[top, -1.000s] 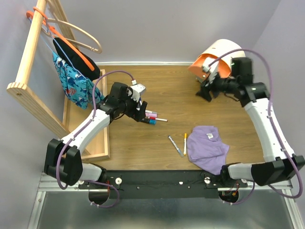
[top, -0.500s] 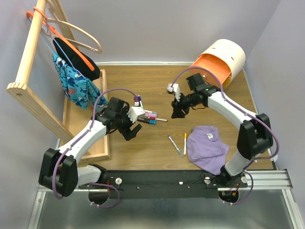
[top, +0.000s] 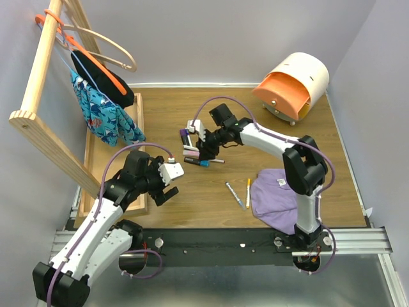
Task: Sort the stationery into containers
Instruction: Pick up the pen from the center of the board, then place the pen in the drawer.
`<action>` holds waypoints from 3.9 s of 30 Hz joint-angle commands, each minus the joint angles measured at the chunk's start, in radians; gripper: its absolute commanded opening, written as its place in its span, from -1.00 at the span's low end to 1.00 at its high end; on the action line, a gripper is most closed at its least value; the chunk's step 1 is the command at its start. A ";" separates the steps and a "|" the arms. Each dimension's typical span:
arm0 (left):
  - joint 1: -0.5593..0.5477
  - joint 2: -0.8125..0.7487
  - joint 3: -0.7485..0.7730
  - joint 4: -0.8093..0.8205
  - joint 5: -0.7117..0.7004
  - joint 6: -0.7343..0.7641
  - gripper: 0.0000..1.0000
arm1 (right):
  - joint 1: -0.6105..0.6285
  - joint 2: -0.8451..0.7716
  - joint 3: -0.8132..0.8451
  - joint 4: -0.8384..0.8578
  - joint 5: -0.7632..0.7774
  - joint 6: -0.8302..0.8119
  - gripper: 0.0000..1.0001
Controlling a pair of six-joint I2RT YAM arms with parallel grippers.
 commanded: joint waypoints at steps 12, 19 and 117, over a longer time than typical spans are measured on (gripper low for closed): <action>0.059 -0.002 0.031 0.026 -0.029 -0.055 0.97 | 0.075 0.165 0.073 0.091 0.153 0.005 -0.15; 0.061 -0.005 0.033 0.045 -0.047 -0.075 0.97 | 0.112 0.176 0.023 0.133 0.270 -0.016 -0.12; -0.018 0.158 0.068 0.465 -0.041 -0.290 0.97 | 0.108 -0.462 -0.482 -0.111 0.448 0.559 -0.03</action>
